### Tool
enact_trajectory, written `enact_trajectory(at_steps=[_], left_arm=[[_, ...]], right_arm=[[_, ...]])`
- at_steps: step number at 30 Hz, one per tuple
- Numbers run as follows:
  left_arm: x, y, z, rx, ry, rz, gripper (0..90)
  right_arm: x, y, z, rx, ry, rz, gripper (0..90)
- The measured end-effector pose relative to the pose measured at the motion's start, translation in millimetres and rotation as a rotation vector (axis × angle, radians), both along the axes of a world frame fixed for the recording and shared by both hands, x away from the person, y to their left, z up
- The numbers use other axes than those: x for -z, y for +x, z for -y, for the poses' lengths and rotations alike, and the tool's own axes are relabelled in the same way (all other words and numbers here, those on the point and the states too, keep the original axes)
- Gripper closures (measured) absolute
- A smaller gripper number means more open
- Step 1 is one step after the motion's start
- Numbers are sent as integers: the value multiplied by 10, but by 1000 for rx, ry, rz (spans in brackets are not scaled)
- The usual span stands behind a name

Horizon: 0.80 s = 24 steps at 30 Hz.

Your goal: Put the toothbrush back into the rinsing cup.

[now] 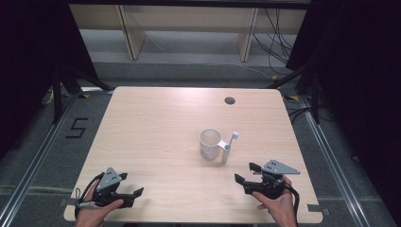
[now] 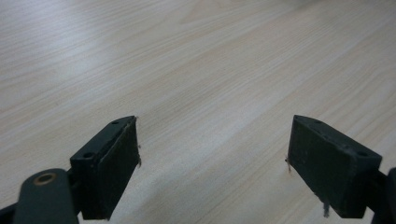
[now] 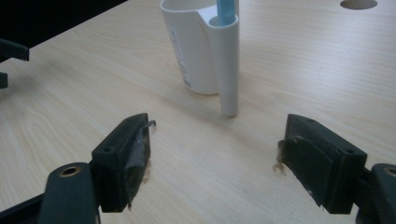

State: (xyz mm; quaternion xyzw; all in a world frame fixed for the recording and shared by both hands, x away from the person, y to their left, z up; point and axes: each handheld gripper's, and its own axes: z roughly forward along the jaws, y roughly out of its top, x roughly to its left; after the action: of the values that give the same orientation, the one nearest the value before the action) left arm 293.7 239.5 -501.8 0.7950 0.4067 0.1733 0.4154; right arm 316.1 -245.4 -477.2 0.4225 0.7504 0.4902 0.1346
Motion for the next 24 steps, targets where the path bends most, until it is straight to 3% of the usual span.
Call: enact_trajectory(at_steps=[1, 6, 7, 8, 9, 10, 11, 12, 13, 14, 16, 17, 18, 19, 23, 24], left_arm=[[0, 1, 2, -2, -4, 0, 158], [2, 0, -2, -1, -4, 1, 158], [5, 2, -4, -1, -7, 1, 158], [2, 3, -14, 5, 5, -2, 158], [-3, 6, -29, 15, 22, -5, 159], [4, 5, -14, 1, -1, -3, 158], [3, 7, -15, 4, 3, -3, 158], [4, 9, -12, 5, 3, -3, 158], [6, 10, -9, 4, 3, -3, 158], [8, 8, -5, -1, 5, -5, 158], [8, 2, -5, 0, 6, -6, 158], [-3, 6, -29, 22, 33, -10, 158], [-3, 5, -28, 18, 32, -5, 158], [5, 3, -8, 3, 1, -1, 158], [10, 3, -2, 9, 7, -9, 158], [16, 7, 5, 7, 2, -9, 158]], right_arm=[[10, 15, 13, -6, -23, 21, 241], [24, -10, 35, -9, -32, 28, 239], [24, -29, 23, -1, -22, 5, 239], [18, -35, 49, -12, -40, 21, 239], [30, -43, 36, -4, -28, 6, 238], [34, -52, 51, -2, -42, 20, 238], [30, -78, 51, -6, -31, 1, 238], [32, -76, 69, -12, -51, 18, 237], [26, -113, 56, 4, -35, -29, 237], [41, -94, 74, -10, -50, 11, 237], [47, -110, 85, -16, -47, 8, 240], [38, -143, 75, -5, -32, -30, 242], [46, -143, 80, -11, -40, -21, 242], [63, -129, 86, -17, -54, 4, 242], [85, -172, 48, -27, -73, -2, 243], [89, -174, 51, -28, -98, 7, 243]])
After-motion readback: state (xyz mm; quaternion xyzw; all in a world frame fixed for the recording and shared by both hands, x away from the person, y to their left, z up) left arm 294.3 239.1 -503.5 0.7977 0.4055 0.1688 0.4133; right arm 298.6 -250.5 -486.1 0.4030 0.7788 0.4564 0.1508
